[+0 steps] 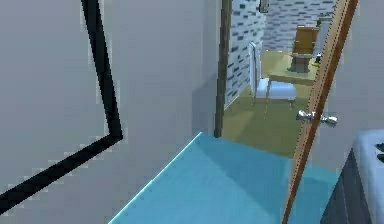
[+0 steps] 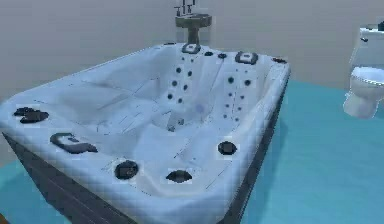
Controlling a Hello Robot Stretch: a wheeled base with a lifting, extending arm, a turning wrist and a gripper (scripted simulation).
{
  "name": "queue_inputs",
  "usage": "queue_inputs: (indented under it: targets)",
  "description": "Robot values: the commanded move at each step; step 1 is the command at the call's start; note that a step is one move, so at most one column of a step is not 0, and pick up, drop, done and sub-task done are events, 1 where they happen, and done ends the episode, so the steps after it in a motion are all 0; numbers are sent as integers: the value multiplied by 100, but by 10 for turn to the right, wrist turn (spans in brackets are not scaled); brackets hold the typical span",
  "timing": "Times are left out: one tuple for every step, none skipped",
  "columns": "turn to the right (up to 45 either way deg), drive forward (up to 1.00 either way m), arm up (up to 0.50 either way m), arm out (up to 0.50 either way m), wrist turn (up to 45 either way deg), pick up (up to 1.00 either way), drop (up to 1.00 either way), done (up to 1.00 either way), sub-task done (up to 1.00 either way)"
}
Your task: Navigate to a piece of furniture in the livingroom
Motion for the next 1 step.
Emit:
queue_inputs:
  targets:
    - [120,0,0,0,0,0,0,0,0]
